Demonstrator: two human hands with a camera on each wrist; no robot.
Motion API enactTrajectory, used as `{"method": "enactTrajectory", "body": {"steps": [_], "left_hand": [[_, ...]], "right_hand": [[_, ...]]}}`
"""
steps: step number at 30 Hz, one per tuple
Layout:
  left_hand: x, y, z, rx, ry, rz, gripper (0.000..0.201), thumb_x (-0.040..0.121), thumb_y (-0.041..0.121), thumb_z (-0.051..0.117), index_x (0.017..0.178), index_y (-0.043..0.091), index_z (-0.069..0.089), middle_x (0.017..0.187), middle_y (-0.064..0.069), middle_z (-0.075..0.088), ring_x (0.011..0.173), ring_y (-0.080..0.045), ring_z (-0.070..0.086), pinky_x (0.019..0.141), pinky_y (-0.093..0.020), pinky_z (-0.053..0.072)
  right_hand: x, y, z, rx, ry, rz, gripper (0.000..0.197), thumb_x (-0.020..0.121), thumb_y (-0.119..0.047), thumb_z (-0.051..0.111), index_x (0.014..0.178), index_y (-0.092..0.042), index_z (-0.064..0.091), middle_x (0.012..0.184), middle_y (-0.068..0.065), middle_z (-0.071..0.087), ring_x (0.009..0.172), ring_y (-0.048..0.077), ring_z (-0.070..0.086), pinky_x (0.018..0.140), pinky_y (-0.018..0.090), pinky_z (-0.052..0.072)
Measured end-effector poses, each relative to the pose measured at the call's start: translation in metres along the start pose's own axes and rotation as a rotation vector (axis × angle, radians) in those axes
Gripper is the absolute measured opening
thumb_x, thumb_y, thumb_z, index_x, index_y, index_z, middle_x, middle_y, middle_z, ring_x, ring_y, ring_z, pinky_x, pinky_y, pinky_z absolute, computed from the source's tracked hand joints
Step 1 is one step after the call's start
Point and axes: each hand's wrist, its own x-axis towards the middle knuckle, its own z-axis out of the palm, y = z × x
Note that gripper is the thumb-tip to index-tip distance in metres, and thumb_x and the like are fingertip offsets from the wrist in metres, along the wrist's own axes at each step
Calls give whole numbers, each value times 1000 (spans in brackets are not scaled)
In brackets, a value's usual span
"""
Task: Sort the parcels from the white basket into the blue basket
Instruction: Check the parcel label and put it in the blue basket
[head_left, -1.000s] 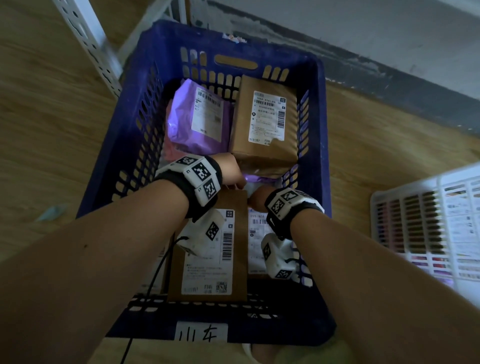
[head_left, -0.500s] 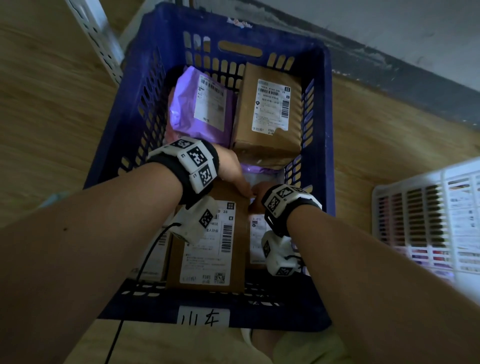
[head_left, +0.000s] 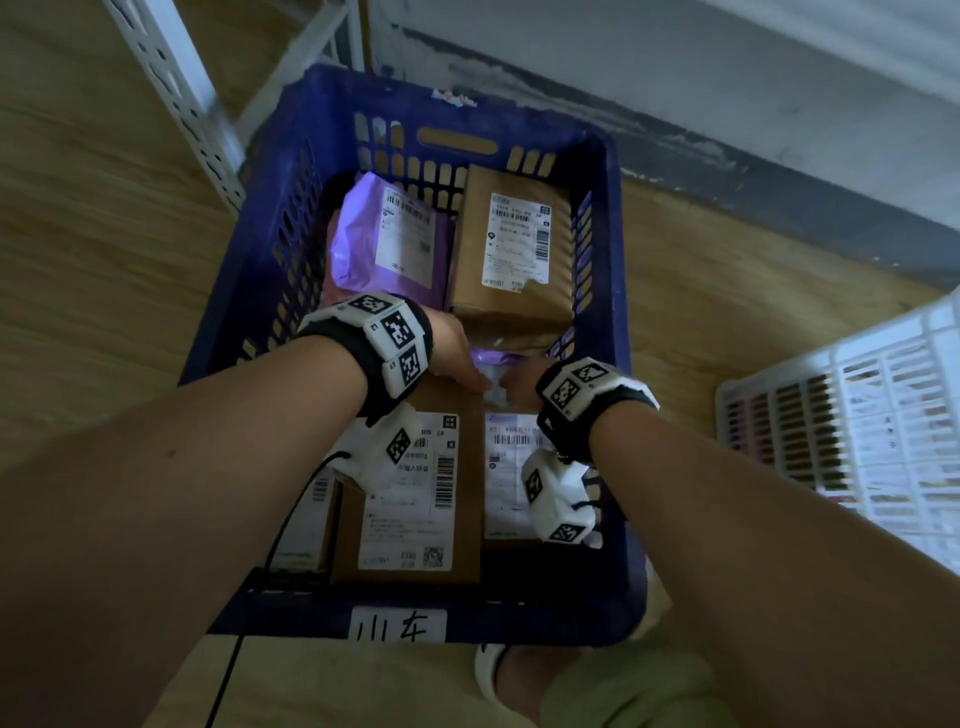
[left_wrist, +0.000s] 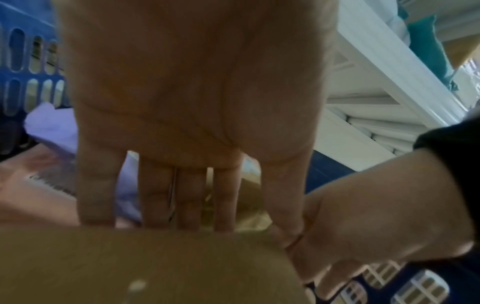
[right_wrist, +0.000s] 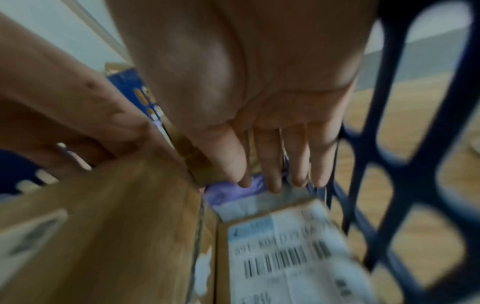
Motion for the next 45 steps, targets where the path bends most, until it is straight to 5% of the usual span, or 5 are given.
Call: {"method": "enactTrajectory", "body": {"steps": [6, 13, 23, 30, 45], "left_hand": [[-45, 27, -20, 7, 236, 79, 36, 96, 26, 50, 125, 8, 57, 127, -10, 59, 118, -25, 54, 90, -28, 41], [-108, 70, -41, 215, 403, 130, 38, 98, 26, 45, 131, 9, 53, 136, -5, 53, 124, -24, 49, 99, -28, 38], [-221, 239, -41, 302, 627, 516, 19, 89, 26, 51, 74, 17, 57, 81, -7, 51, 71, -21, 46, 66, -29, 38], [-267, 362, 31, 356, 629, 746, 27, 88, 29, 59, 109, 16, 69, 114, -3, 66, 103, -21, 60, 87, -26, 47], [-148, 488, 127, 501, 401, 740, 51, 90, 29, 55, 138, 21, 42, 144, -5, 43, 118, -24, 52, 90, -30, 46]], "right_hand": [[-21, 24, -46, 105, 223, 19, 42, 78, -42, 53, 114, -20, 56, 111, 6, 65, 91, 27, 63, 82, 40, 54], [-179, 32, -91, 236, 346, 104, 38, 100, -21, 38, 134, -7, 49, 138, 11, 51, 124, 27, 49, 101, 34, 40], [-379, 123, -51, 299, 525, 307, 41, 101, -22, 42, 139, -8, 45, 140, 11, 48, 111, 22, 52, 84, 28, 43], [-478, 212, 49, 606, 646, 528, 41, 94, -19, 52, 133, -10, 52, 134, 11, 54, 123, 26, 51, 95, 29, 41], [-430, 332, 195, 961, 709, 713, 44, 94, -19, 50, 138, -22, 48, 140, 2, 48, 123, 22, 50, 96, 27, 42]]}}
